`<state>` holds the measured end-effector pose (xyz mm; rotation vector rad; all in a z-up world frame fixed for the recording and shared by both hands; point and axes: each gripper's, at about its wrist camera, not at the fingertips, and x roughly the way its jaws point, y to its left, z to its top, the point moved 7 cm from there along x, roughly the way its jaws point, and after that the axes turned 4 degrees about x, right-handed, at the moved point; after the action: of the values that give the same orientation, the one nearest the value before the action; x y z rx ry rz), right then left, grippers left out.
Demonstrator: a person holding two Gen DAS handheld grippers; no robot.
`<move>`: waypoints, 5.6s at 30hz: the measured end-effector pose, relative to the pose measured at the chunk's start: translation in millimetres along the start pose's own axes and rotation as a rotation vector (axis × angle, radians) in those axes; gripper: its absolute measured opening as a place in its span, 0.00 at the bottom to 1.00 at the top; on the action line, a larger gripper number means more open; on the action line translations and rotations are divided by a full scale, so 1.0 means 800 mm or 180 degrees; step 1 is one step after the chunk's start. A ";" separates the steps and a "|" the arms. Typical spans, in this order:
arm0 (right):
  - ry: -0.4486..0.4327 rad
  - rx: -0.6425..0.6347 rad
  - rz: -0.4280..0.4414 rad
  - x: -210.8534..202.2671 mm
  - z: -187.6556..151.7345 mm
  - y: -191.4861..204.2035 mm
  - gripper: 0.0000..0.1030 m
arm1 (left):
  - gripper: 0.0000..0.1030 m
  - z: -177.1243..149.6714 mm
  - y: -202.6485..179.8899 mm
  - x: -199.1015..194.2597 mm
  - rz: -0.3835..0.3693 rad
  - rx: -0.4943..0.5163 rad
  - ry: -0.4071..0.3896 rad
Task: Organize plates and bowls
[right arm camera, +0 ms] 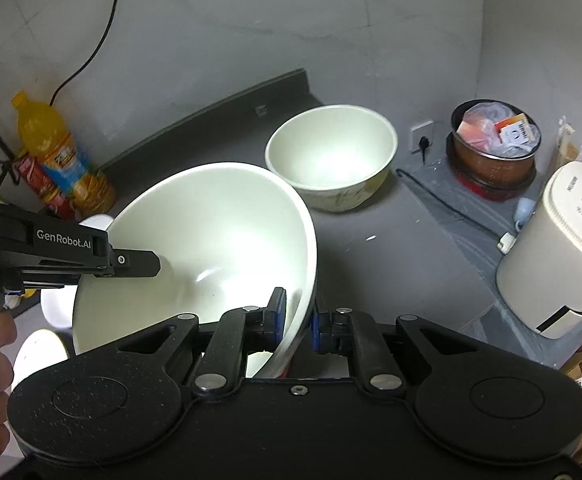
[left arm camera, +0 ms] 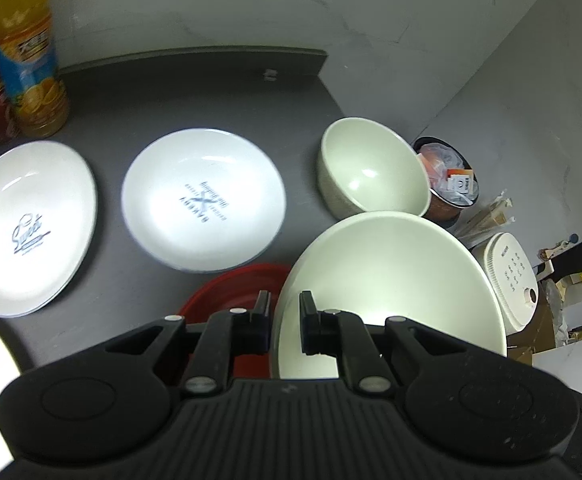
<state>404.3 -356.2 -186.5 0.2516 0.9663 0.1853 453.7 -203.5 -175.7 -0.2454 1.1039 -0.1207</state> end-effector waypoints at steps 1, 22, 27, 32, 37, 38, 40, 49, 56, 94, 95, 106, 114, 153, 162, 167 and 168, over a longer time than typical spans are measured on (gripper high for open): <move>0.0024 -0.0013 0.0003 0.003 -0.002 0.003 0.12 | 0.10 -0.002 0.005 0.001 0.0009 -0.0018 0.0017; 0.0371 -0.0239 0.0032 0.045 -0.037 0.035 0.12 | 0.12 -0.039 0.060 0.031 0.0284 -0.0071 0.0408; 0.0393 -0.0147 -0.0001 0.052 -0.036 0.030 0.13 | 0.12 -0.041 0.060 0.035 0.0328 -0.0031 0.0440; 0.0396 -0.0147 -0.0015 0.056 -0.033 0.028 0.13 | 0.13 -0.040 0.061 0.036 0.0302 -0.0034 0.0459; 0.0404 -0.0178 -0.0050 0.062 -0.035 0.030 0.13 | 0.13 -0.039 0.061 0.031 0.0294 -0.0038 0.0458; 0.0402 -0.0175 -0.0057 0.063 -0.036 0.030 0.13 | 0.13 -0.038 0.062 0.030 0.0295 -0.0033 0.0441; 0.0391 -0.0192 -0.0056 0.064 -0.037 0.032 0.16 | 0.13 -0.036 0.063 0.028 0.0311 -0.0035 0.0422; 0.0435 -0.0217 -0.0195 0.069 -0.038 0.038 0.17 | 0.16 -0.028 0.077 0.016 0.0276 -0.0025 0.0403; 0.0360 -0.0164 -0.0119 0.051 -0.035 0.058 0.57 | 0.51 -0.025 0.083 0.002 0.0341 0.0164 0.0337; -0.0253 0.0368 -0.0207 0.028 0.051 -0.010 0.93 | 0.75 0.072 0.032 0.012 0.0069 0.0193 -0.0040; -0.0250 0.0352 -0.0206 0.031 0.057 -0.013 0.93 | 0.75 0.076 0.028 0.016 0.0069 0.0166 -0.0044; -0.0145 0.0311 -0.0130 0.076 0.113 -0.060 0.93 | 0.75 0.122 -0.014 0.076 0.0160 -0.0073 -0.0037; 0.0055 0.0308 -0.0002 0.119 0.128 -0.080 0.87 | 0.75 0.140 -0.033 0.124 0.0229 -0.0193 0.0021; 0.0390 0.0674 0.0347 0.179 0.132 -0.116 0.20 | 0.05 0.147 -0.054 0.211 0.0262 -0.0490 0.0413; 0.0090 0.0556 0.0458 0.110 0.139 -0.076 0.21 | 0.05 0.147 -0.046 0.132 0.0150 -0.0444 0.0145; -0.0019 0.0584 0.0482 0.076 0.129 -0.058 0.21 | 0.05 0.137 -0.035 0.089 0.0045 -0.0436 0.0052; -0.0034 0.0566 0.0490 0.069 0.125 -0.053 0.21 | 0.05 0.135 -0.033 0.082 0.0036 -0.0427 0.0038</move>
<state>520.2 -395.2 -188.0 0.4906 0.9542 0.2387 580.3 -228.9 -180.1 -0.3588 1.1267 -0.0380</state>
